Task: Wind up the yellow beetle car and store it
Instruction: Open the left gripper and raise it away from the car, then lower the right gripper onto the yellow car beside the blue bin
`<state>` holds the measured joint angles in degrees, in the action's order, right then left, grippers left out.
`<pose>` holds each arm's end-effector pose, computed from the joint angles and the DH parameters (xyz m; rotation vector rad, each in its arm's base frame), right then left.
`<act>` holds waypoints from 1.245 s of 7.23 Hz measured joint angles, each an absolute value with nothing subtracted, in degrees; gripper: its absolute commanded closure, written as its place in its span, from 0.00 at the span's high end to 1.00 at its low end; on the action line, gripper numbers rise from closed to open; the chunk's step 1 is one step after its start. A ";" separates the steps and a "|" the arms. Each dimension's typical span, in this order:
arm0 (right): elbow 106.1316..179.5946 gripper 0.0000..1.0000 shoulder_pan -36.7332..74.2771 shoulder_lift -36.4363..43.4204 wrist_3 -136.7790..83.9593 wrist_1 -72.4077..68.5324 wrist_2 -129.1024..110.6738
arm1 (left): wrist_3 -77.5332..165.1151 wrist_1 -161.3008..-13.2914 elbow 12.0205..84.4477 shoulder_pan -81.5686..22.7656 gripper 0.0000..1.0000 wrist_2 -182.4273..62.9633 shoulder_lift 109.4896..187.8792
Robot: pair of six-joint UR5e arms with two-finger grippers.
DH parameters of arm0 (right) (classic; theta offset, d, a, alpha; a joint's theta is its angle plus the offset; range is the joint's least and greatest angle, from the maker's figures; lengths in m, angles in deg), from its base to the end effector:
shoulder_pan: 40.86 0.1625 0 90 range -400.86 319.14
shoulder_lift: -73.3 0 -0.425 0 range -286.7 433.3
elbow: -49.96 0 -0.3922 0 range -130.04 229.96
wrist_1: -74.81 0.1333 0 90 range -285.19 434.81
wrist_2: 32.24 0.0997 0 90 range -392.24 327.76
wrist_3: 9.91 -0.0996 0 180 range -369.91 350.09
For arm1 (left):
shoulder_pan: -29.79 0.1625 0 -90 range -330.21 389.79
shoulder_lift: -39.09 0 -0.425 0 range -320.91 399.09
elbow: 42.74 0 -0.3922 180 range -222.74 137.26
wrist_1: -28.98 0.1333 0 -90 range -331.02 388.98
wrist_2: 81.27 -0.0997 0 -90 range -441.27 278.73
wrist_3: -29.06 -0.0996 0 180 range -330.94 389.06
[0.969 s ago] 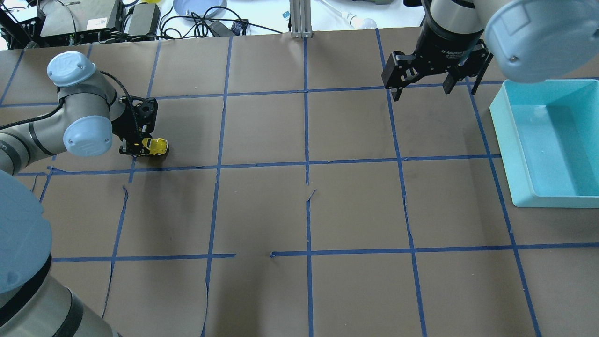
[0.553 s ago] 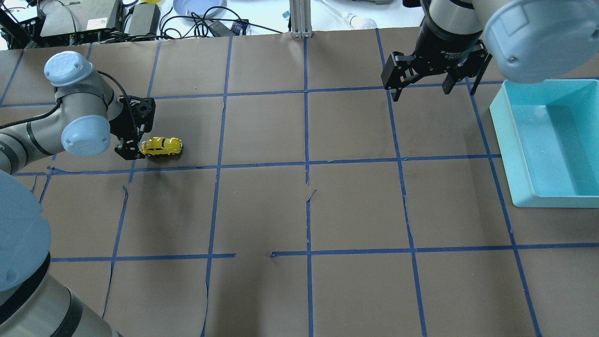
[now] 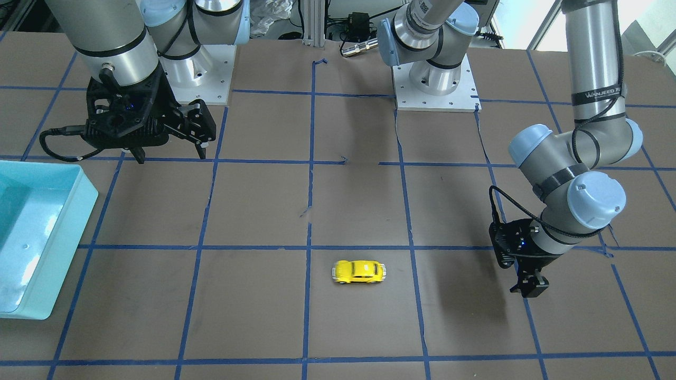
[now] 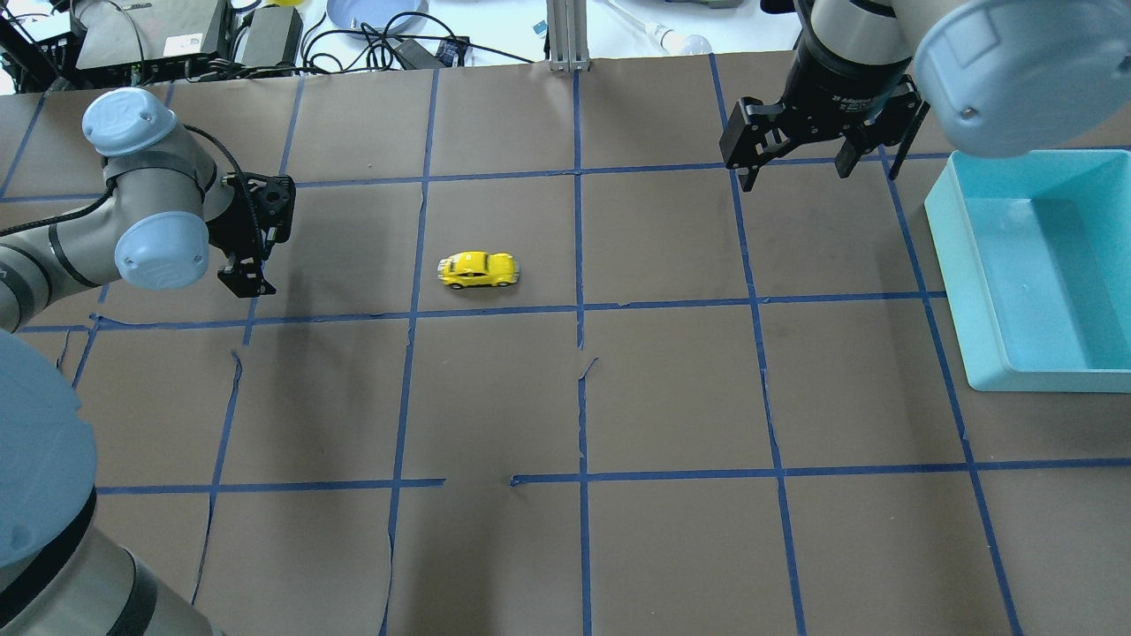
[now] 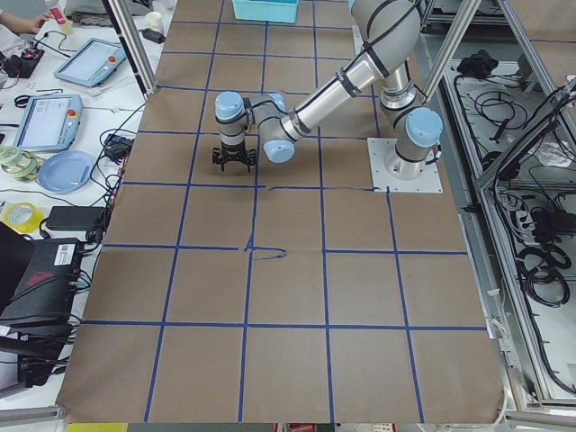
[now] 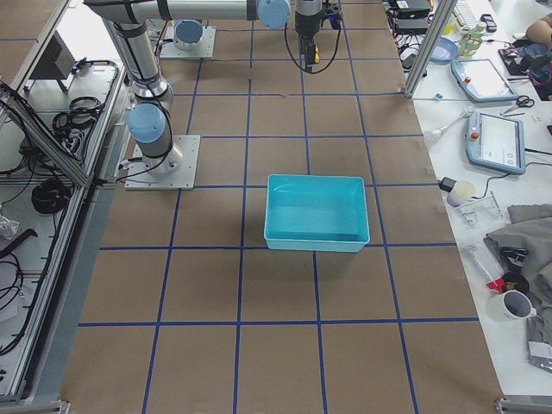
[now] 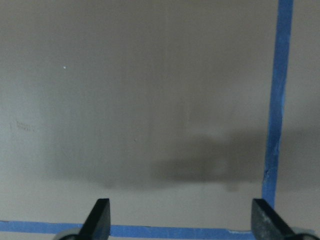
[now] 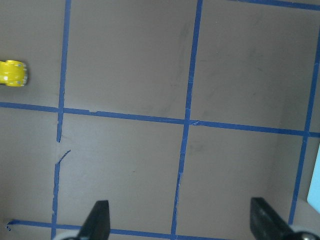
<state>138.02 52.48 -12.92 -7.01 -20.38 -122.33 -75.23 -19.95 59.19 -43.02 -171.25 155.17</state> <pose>0.1635 -0.5167 0.4804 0.1708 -3.1343 0.0918 0.0502 -0.6133 0.2086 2.1324 2.2431 -0.0409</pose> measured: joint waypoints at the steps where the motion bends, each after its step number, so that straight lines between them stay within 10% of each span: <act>1: 138.02 1.00 52.48 -12.92 -7.01 -20.38 -122.32 | -71.50 -21.97 58.79 -44.29 0.89 -170.74 153.85; 9: 138.01 1.00 52.47 -12.83 -3.58 -20.15 -122.49 | -17.28 -57.66 39.65 -56.31 0.93 -165.57 140.73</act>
